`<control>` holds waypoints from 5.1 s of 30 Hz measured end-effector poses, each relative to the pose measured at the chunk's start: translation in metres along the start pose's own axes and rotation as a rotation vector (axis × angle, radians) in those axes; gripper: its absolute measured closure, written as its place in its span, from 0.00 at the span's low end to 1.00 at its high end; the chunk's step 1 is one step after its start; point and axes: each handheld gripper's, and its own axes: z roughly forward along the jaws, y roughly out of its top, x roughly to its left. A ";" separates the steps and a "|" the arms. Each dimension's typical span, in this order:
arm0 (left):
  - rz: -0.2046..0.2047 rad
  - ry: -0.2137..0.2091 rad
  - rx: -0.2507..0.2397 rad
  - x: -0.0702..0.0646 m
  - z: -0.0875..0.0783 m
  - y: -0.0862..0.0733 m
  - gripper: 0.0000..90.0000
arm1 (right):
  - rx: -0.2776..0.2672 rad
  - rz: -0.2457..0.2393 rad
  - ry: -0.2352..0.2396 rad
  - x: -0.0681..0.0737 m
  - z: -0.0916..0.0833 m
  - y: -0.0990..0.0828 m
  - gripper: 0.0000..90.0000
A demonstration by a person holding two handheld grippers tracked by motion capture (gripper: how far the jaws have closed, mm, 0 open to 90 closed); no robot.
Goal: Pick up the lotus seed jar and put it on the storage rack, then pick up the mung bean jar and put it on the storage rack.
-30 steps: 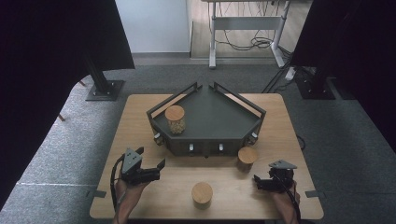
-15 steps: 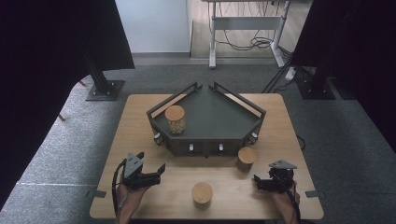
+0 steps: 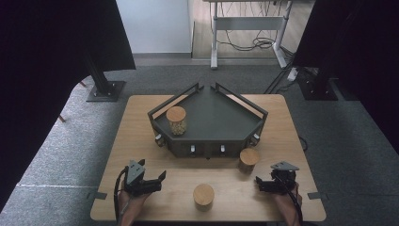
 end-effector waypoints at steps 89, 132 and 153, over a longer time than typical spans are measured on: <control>-0.056 0.062 0.234 0.005 0.023 -0.006 0.06 | -0.178 -0.063 0.047 0.030 -0.043 -0.004 0.07; -0.054 0.087 0.323 0.002 0.034 0.006 0.06 | -0.220 -0.131 0.233 0.060 -0.049 0.002 0.08; -0.062 0.098 0.327 0.000 0.035 0.007 0.05 | -0.264 -0.205 0.363 0.079 -0.051 0.009 0.07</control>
